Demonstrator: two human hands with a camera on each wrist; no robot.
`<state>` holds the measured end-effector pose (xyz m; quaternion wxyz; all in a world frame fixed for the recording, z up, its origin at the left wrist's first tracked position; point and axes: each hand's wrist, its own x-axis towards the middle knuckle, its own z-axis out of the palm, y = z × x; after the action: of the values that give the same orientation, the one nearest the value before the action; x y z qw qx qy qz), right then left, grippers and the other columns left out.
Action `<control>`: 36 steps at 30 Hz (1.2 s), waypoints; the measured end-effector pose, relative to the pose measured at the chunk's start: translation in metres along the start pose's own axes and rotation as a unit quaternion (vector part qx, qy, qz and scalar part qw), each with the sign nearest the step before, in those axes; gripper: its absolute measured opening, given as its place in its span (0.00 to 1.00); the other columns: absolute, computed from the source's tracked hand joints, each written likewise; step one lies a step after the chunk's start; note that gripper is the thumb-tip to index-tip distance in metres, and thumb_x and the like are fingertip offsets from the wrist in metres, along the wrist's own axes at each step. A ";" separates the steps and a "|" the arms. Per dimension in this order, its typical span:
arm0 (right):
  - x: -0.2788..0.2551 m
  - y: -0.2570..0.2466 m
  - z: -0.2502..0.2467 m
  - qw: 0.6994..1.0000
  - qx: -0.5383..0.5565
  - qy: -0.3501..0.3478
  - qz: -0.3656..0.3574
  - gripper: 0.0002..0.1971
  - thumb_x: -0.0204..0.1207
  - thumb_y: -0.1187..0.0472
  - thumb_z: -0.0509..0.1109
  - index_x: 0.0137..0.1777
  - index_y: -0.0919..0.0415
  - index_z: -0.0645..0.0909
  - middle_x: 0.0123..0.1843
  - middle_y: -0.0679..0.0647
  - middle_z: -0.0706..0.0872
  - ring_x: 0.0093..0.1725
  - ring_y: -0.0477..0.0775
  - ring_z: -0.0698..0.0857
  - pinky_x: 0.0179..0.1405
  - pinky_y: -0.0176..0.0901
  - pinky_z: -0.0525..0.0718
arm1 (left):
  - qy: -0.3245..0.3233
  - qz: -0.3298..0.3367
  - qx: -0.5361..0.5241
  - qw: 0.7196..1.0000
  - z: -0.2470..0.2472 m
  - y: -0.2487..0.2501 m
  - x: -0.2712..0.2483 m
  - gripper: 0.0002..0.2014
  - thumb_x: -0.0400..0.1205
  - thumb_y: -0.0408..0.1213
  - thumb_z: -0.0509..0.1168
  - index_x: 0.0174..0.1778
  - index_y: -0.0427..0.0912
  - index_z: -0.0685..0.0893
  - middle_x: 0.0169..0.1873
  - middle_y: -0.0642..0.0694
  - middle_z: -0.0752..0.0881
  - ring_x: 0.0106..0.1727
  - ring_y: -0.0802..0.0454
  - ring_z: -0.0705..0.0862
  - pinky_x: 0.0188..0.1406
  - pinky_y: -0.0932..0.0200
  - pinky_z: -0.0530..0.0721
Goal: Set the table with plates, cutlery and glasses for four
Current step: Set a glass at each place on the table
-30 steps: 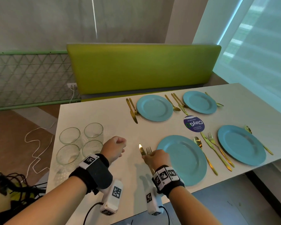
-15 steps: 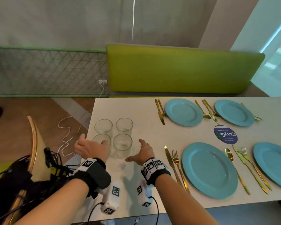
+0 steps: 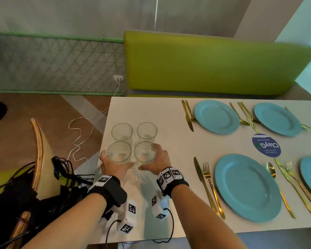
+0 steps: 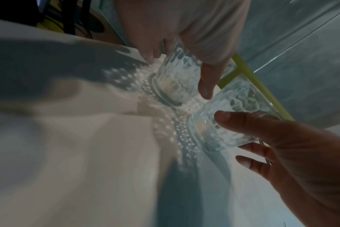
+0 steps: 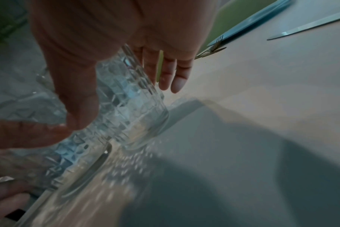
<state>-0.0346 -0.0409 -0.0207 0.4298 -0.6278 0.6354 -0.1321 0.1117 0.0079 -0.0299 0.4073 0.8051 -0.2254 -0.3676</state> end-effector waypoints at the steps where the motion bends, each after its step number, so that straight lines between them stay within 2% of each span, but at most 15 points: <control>1: 0.002 0.002 0.001 1.000 0.001 0.003 -0.004 0.51 0.54 0.53 0.86 0.76 0.52 0.63 0.69 0.57 0.73 0.69 0.55 0.73 0.68 0.42 0.73 | 0.003 0.007 0.004 1.000 0.000 -0.003 0.003 0.55 0.62 0.33 0.82 0.79 0.43 0.52 0.73 0.38 0.71 0.75 0.38 0.68 0.74 0.46 0.69; 8: 0.000 0.008 0.006 0.999 0.008 0.031 -0.019 0.45 0.56 0.56 0.84 0.73 0.52 0.67 0.62 0.55 0.74 0.63 0.54 0.78 0.61 0.36 0.74 | -0.005 0.055 0.080 0.995 -0.001 -0.010 0.007 0.45 0.64 0.40 0.80 0.76 0.42 0.67 0.70 0.40 0.75 0.74 0.39 0.63 0.74 0.48 0.66; 12: -0.005 0.012 0.003 0.999 0.008 0.043 -0.020 0.43 0.55 0.55 0.83 0.71 0.53 0.69 0.56 0.50 0.72 0.62 0.53 0.77 0.60 0.35 0.75 | -0.019 0.077 0.107 0.991 -0.003 -0.011 0.003 0.41 0.65 0.42 0.79 0.73 0.42 0.71 0.69 0.40 0.77 0.72 0.39 0.64 0.72 0.49 0.66; 15: -0.013 0.015 -0.011 0.999 0.001 0.047 -0.020 0.42 0.55 0.54 0.82 0.71 0.54 0.69 0.60 0.53 0.75 0.62 0.53 0.77 0.59 0.36 0.75 | -0.023 0.097 0.117 0.988 -0.005 -0.006 -0.006 0.39 0.64 0.42 0.79 0.71 0.42 0.72 0.68 0.40 0.77 0.72 0.39 0.66 0.71 0.49 0.65; 17: -0.020 0.016 -0.027 0.998 0.015 0.061 -0.028 0.41 0.55 0.54 0.83 0.69 0.55 0.70 0.62 0.54 0.78 0.61 0.52 0.78 0.55 0.35 0.76 | -0.033 0.121 0.114 0.986 -0.005 0.004 -0.013 0.40 0.61 0.43 0.80 0.69 0.40 0.73 0.66 0.39 0.78 0.71 0.39 0.68 0.71 0.50 0.64; 19: -0.028 0.016 -0.049 0.996 0.032 0.077 -0.035 0.39 0.56 0.55 0.83 0.68 0.56 0.71 0.60 0.51 0.80 0.58 0.50 0.80 0.52 0.33 0.75 | -0.051 0.147 0.104 0.982 -0.004 0.021 -0.023 0.43 0.56 0.48 0.77 0.69 0.39 0.74 0.65 0.39 0.79 0.70 0.39 0.69 0.73 0.48 0.64; 21: -0.039 0.016 -0.076 0.993 0.053 0.103 -0.033 0.38 0.56 0.55 0.83 0.67 0.55 0.72 0.57 0.49 0.81 0.55 0.48 0.80 0.52 0.34 0.76 | -0.075 0.174 0.090 0.978 0.002 0.042 -0.033 0.44 0.55 0.48 0.76 0.69 0.38 0.74 0.65 0.38 0.79 0.69 0.39 0.70 0.74 0.45 0.66; 24: -0.056 0.015 -0.118 0.984 0.078 0.154 -0.038 0.36 0.57 0.58 0.83 0.66 0.56 0.73 0.53 0.47 0.79 0.53 0.48 0.79 0.49 0.34 0.74 | -0.104 0.220 0.068 0.968 0.021 0.074 -0.048 0.43 0.54 0.49 0.76 0.66 0.39 0.76 0.63 0.38 0.80 0.67 0.37 0.74 0.69 0.42 0.73; 28: -0.082 0.020 -0.182 0.972 0.094 0.212 -0.040 0.35 0.58 0.59 0.82 0.66 0.56 0.72 0.55 0.47 0.80 0.53 0.47 0.80 0.48 0.33 0.75 | -0.170 0.273 0.057 0.945 0.061 0.119 -0.075 0.36 0.62 0.41 0.81 0.66 0.41 0.76 0.59 0.41 0.80 0.67 0.38 0.73 0.66 0.43 0.75; 33: -0.099 0.053 -0.262 0.941 0.176 0.286 -0.033 0.30 0.59 0.65 0.82 0.59 0.54 0.72 0.55 0.51 0.81 0.56 0.53 0.83 0.54 0.38 0.81 | -0.249 0.313 0.023 0.916 0.124 0.175 -0.117 0.37 0.58 0.47 0.78 0.65 0.46 0.76 0.56 0.44 0.79 0.67 0.39 0.75 0.67 0.41 0.78; 36: -0.101 0.085 -0.311 0.922 0.208 0.327 -0.017 0.30 0.59 0.67 0.82 0.60 0.56 0.73 0.53 0.52 0.83 0.55 0.54 0.84 0.58 0.44 0.83 | -0.281 0.330 0.007 0.901 0.166 0.206 -0.146 0.39 0.54 0.53 0.75 0.63 0.49 0.76 0.55 0.47 0.79 0.63 0.40 0.78 0.60 0.39 0.82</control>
<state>-0.3296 -0.0497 0.1426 0.3167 -0.4567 0.6880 -0.4667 -0.1213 -0.0938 0.1332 0.4191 0.5506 -0.5859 -0.4218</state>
